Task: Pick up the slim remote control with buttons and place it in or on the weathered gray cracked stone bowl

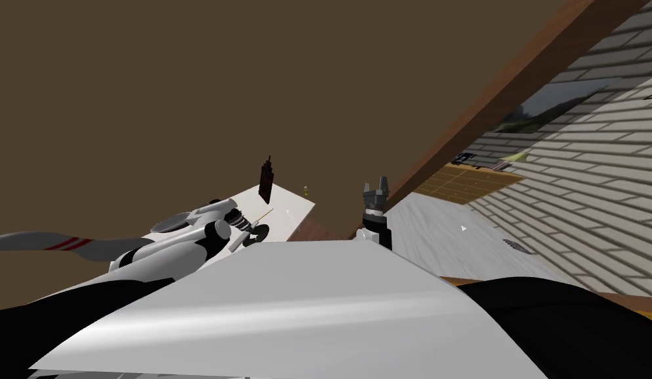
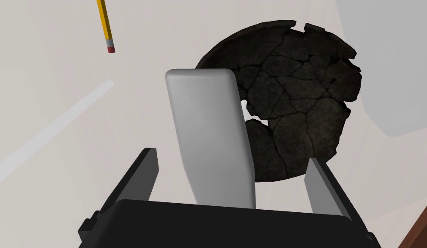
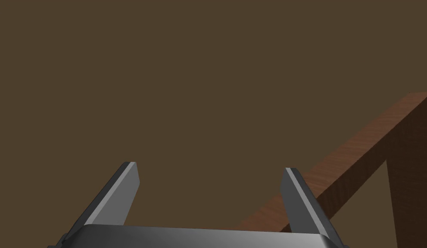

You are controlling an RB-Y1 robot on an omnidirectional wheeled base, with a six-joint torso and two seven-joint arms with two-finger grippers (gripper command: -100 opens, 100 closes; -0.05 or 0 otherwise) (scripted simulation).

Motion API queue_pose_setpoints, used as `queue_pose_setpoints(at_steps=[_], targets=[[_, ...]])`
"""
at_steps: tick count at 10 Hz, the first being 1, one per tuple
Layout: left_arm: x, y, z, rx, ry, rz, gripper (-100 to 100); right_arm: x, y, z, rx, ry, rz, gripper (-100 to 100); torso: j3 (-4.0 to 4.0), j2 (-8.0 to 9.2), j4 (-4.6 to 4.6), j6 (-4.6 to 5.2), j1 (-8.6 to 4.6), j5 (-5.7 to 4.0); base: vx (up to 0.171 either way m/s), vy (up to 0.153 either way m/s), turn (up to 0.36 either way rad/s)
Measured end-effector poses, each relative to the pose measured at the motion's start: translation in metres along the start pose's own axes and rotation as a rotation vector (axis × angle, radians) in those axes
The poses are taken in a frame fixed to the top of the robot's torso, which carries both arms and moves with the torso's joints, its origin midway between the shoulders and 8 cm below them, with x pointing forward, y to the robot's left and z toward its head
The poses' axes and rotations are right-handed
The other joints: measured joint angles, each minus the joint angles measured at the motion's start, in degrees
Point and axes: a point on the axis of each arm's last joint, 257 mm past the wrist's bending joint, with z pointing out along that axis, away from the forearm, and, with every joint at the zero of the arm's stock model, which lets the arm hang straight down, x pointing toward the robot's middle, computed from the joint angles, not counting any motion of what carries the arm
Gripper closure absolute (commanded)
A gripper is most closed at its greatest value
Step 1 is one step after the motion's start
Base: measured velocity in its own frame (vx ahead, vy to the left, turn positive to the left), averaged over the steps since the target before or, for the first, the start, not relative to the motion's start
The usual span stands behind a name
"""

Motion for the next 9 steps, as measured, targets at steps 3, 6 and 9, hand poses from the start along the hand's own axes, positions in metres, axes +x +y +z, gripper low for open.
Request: queue_pose_setpoints(at_steps=[3, 6, 9], targets=[[0.0009, 0.0004, -0.0037, -0.007, -0.002, 0.033, -100, 0.0000, 0.0000, 0.0000, 0.000, 0.000, 0.000, 0, 0.05, 0.11, 0.01, 0.04, -0.01, 0.00, 0.050, -0.039, 0.117], [0.0001, 0.0013, -0.0085, -0.018, -0.008, 0.067, -100, 0.0000, 0.0000, 0.0000, 0.000, 0.000, 0.000, 0, 0.03, 0.06, 0.01, 0.00, 0.02, 0.01, 0.058, -0.033, 0.101], [0.0002, 0.0029, -0.0087, -0.024, -0.010, 0.080, 0, 0.0001, 0.0000, 0.0001, 0.000, 0.000, 0.000, 0, 0.12, 0.22, 0.04, 0.04, 0.11, 0.03, 0.007, -0.005, 0.001]])
